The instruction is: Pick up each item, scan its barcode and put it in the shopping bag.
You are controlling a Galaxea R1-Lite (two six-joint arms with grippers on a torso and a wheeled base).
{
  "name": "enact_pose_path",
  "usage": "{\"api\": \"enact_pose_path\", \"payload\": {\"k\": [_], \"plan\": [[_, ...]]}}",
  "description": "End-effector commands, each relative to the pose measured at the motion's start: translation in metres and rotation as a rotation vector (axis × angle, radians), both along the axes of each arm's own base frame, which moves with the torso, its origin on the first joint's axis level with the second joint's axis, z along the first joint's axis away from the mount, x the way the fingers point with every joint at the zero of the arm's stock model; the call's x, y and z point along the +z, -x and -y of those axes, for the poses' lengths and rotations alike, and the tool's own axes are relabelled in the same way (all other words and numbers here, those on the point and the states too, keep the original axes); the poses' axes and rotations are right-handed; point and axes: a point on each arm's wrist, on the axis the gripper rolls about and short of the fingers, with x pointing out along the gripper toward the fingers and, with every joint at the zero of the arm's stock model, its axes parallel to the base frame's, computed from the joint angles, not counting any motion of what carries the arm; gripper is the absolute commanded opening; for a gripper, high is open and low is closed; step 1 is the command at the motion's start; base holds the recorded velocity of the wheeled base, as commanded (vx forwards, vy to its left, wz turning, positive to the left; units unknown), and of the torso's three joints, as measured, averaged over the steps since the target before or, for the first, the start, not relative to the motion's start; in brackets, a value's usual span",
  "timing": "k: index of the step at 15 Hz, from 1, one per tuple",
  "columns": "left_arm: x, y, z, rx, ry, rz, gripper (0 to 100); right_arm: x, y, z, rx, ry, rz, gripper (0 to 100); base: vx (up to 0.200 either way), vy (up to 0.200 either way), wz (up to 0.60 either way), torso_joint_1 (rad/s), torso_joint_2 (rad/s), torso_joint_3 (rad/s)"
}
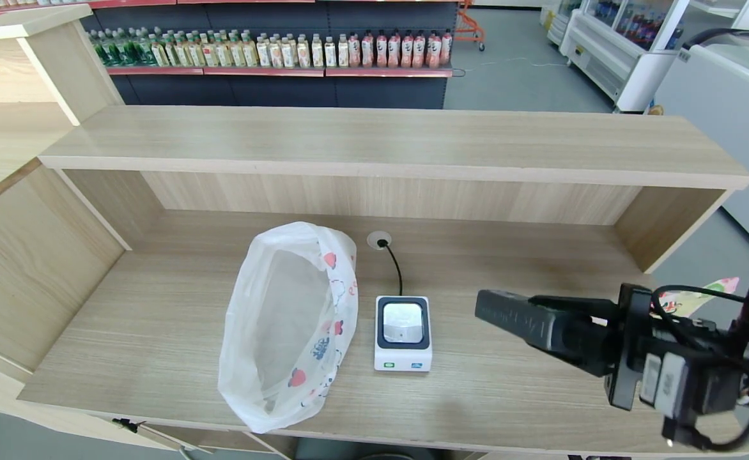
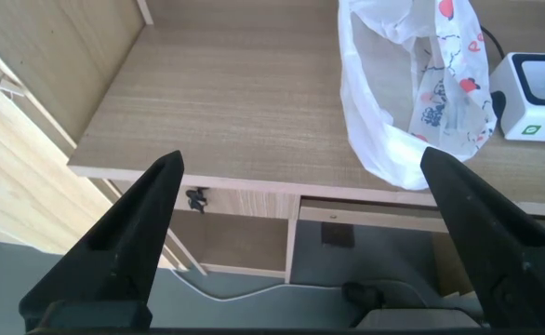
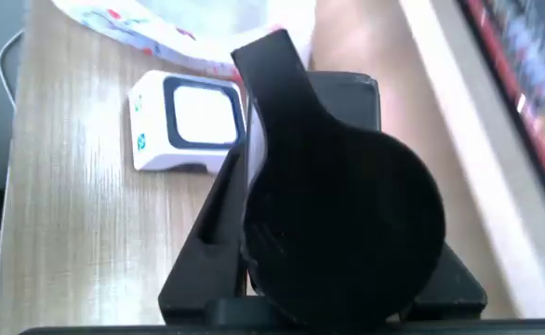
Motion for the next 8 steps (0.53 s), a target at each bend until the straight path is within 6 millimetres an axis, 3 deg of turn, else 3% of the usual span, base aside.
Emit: {"api": "enact_pose_path", "payload": {"k": [1, 4, 8], "plan": [[0.000, 0.000, 0.000, 0.001, 0.000, 0.001, 100, -0.020, 0.011, 0.001, 0.188, 0.158, 0.138, 0, 0.000, 0.000, 0.00, 0.000, 0.00, 0.000], [0.000, 0.000, 0.000, 0.001, 0.000, 0.001, 100, -0.047, 0.011, -0.001, 0.341, 0.390, 0.273, 0, 0.000, 0.000, 0.00, 0.000, 0.00, 0.000], [0.000, 0.000, 0.000, 0.001, 0.000, 0.001, 100, -0.055, 0.002, -0.022, 0.555, 0.516, 0.498, 0, 0.000, 0.000, 0.00, 0.000, 0.00, 0.000]]}}
